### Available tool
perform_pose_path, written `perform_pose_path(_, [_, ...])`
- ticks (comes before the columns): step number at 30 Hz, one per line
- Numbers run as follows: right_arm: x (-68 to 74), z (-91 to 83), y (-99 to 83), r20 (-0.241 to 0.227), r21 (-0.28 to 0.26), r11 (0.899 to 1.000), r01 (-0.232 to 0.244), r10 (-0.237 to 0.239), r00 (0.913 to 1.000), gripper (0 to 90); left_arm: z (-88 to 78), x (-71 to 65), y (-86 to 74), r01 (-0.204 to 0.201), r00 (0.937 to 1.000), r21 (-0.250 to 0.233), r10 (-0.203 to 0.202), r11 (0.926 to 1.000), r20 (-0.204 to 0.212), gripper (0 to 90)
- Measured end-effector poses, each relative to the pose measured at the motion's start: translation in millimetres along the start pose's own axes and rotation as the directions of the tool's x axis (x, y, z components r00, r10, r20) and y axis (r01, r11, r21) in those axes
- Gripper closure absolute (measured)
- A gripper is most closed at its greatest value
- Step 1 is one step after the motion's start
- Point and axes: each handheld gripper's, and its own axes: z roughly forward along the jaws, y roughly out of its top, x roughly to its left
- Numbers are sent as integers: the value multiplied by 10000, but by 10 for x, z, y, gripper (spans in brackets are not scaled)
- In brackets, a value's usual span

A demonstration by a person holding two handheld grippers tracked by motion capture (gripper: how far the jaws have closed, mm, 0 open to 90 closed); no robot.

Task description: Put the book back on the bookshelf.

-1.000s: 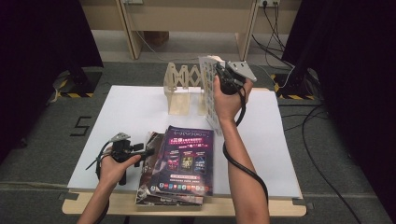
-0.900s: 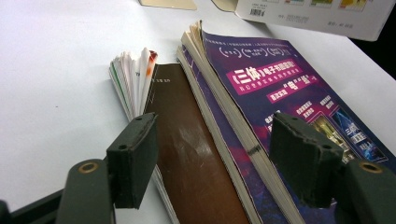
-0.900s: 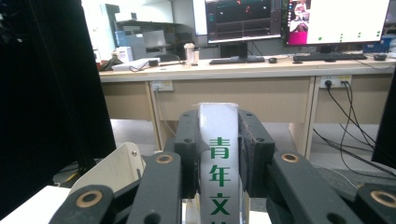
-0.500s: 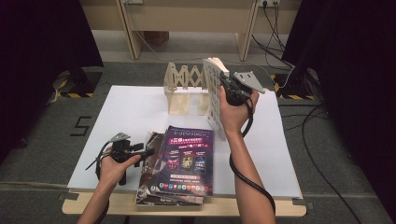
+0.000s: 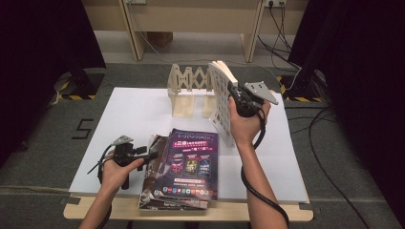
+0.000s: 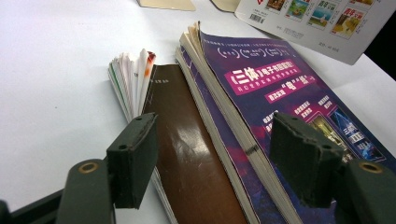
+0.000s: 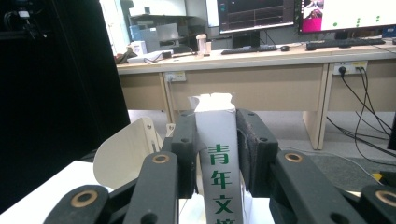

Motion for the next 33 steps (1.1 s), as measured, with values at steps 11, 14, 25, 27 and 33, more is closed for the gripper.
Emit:
perform_pose_path(11, [-42, -130, -73, 114, 311, 9993, 206, -210, 9997, 687, 0, -5, 2, -5, 10000, 15, 5, 10000, 16, 321])
perform_pose_path(14, [-75, -132, -96, 258, 478, 9984, 305, -318, 9992, 679, 4, -12, 0, 13, 10000, 11, -13, 10000, 21, 321])
perform_pose_path(25, [-216, -109, -84, 288, 1155, 9933, 92, -126, 9995, 669, 17, -12, -9, -12, 10000, 72, 12, 10000, 21, 321])
perform_pose_path(27, [-228, -91, -94, 165, 1311, 9914, 41, -63, 9998, 653, 16, -11, -10, -12, 10000, 75, 12, 10000, 3, 321])
perform_pose_path(33, [-248, -34, -141, -38, 1724, 9850, 20, -14, 10000, 627, 19, -9, -12, 9, 10000, 75, -9, 10000, 18, 321])
